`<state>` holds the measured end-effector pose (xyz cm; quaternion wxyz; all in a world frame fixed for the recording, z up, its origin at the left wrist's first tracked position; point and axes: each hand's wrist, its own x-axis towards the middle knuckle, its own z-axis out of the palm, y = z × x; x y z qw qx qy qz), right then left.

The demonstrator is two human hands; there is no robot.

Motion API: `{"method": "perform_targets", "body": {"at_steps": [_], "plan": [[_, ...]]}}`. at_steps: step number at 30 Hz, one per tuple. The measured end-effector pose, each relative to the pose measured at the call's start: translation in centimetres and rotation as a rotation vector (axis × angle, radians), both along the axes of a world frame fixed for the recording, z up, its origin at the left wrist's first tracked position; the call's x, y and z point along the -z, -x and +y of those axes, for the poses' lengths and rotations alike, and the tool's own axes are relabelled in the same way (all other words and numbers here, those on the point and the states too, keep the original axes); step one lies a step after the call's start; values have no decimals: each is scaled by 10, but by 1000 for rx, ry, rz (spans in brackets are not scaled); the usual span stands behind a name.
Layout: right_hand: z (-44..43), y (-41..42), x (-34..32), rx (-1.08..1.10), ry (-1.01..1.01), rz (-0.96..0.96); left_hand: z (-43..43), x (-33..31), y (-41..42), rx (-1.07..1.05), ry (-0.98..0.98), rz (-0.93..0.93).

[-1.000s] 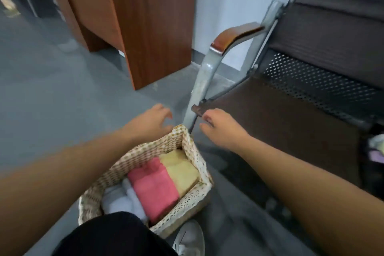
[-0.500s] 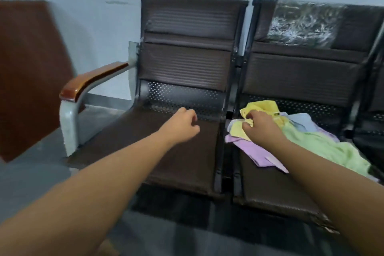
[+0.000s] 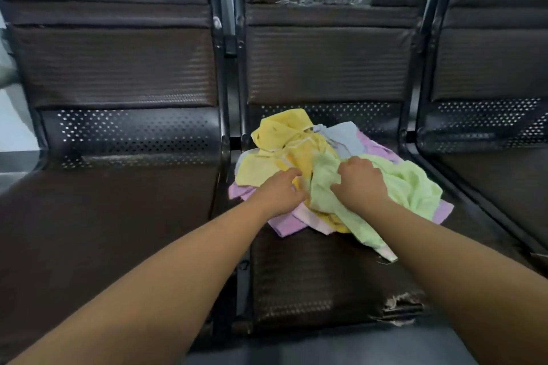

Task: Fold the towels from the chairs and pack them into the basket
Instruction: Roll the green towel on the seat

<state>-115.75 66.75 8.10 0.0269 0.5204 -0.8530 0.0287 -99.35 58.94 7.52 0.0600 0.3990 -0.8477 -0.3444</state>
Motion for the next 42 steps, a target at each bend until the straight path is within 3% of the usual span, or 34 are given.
{"method": "perform_targets", "body": {"at_steps": [3,6,10,13,16,19,22,26,28,31,34,36,39,42], "plan": [[-1,5,4,-11,116,7,6,20,16,39,-157,12],[-1,3,-11,0,309,-173,10,29,21,19,-191,60],[9,-6,-51,-26,600,-495,20,3,25,-147,-335,336],[12,-15,-83,-34,684,-742,33,-20,18,-90,-500,546],[16,-28,-111,-23,767,-861,47,-34,9,-23,-717,704],[25,-43,-136,13,841,-913,66,-62,-4,-93,-729,826],[35,-52,-152,48,785,-1101,77,-96,-24,-131,-761,949],[59,-74,-159,-116,455,-1435,78,-139,-60,-255,-747,1125],[65,-89,-158,-215,386,-1418,79,-156,-84,-336,-712,1099],[67,-121,-162,-274,492,-1311,90,-172,-119,-298,-752,1011],[55,-152,-163,-155,646,-1352,98,-166,-157,-243,-733,1001],[49,-169,-158,-49,709,-1479,98,-150,-184,-228,-613,867],[43,-194,-141,95,685,-1579,98,-126,-226,-203,-435,586],[41,-212,-124,145,604,-1575,90,-115,-250,-330,-307,587]]}}
